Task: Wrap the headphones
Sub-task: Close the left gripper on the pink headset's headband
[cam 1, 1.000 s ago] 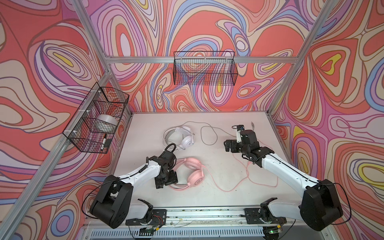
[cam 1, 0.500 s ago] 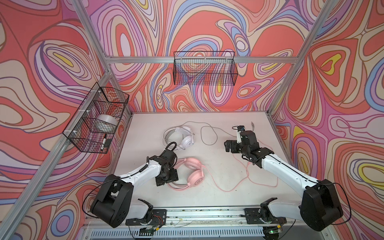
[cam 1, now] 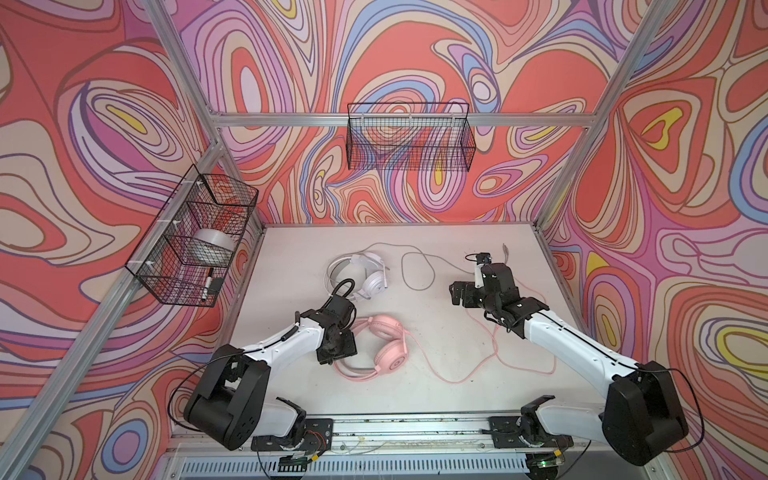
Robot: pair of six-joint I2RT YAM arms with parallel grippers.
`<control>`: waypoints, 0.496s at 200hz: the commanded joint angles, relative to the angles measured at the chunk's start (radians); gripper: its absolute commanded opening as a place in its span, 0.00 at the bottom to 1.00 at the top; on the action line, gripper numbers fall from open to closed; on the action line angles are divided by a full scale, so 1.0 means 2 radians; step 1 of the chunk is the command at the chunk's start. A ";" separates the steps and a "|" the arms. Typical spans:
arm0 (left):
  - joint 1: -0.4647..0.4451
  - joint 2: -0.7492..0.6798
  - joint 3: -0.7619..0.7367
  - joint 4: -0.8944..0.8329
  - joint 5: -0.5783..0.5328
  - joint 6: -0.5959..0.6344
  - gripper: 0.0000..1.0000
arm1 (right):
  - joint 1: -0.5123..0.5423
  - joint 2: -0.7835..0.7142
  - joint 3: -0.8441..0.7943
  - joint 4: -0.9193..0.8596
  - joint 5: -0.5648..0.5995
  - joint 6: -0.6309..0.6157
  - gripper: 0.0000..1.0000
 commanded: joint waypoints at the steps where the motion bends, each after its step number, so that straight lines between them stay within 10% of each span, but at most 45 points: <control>1: -0.002 0.002 -0.006 0.001 -0.020 -0.008 0.63 | 0.004 -0.005 -0.007 0.004 0.007 -0.004 0.98; 99: -0.002 0.001 -0.018 0.019 -0.026 -0.042 0.47 | 0.005 0.010 -0.005 0.024 0.005 -0.011 0.98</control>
